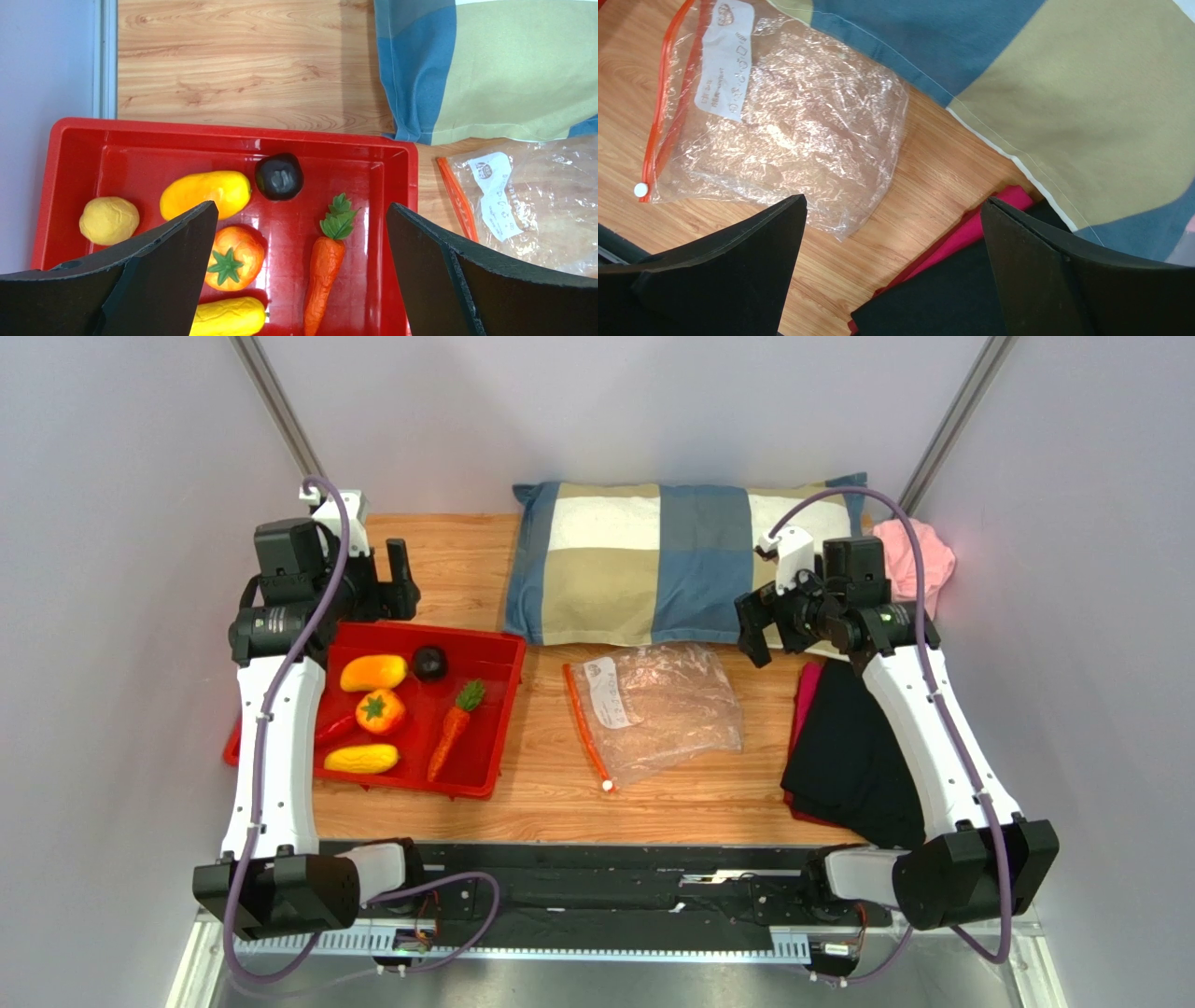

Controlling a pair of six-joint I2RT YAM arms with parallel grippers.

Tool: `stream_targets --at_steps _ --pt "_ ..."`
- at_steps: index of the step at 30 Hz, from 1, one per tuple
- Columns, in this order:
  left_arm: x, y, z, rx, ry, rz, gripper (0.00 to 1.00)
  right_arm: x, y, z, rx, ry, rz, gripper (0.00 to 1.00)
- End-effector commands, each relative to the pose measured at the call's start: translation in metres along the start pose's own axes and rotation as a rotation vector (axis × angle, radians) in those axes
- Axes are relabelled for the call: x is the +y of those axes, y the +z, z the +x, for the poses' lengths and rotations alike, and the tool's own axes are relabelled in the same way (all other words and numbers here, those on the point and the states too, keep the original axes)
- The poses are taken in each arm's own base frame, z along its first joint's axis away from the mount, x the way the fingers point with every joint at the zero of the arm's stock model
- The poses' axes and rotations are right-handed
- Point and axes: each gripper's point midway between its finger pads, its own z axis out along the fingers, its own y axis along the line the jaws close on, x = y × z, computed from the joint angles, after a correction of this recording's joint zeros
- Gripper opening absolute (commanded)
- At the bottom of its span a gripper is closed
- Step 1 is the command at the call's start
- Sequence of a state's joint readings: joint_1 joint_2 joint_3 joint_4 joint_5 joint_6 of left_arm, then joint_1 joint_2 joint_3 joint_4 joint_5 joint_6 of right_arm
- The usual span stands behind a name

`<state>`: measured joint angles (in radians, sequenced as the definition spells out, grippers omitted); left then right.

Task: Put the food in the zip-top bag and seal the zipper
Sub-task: Pick up the zipper food storage bag at the center of the board.

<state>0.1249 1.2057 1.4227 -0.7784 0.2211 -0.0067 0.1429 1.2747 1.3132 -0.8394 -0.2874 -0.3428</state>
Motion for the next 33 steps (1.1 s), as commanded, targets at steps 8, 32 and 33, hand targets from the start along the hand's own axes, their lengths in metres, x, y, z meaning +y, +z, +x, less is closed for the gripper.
stream_targets --at_steps 8,32,33 --pt "0.009 -0.033 0.003 -0.041 -0.023 -0.097 0.99 0.038 0.039 -0.038 -0.033 -0.144 -0.088 1.0" --pt "0.041 -0.086 0.036 -0.109 -0.283 -0.351 0.99 0.221 0.163 -0.044 0.008 -0.257 -0.122 0.99" --pt "0.042 -0.089 0.035 -0.117 -0.283 -0.359 0.99 0.228 0.167 -0.042 0.014 -0.249 -0.121 0.98"
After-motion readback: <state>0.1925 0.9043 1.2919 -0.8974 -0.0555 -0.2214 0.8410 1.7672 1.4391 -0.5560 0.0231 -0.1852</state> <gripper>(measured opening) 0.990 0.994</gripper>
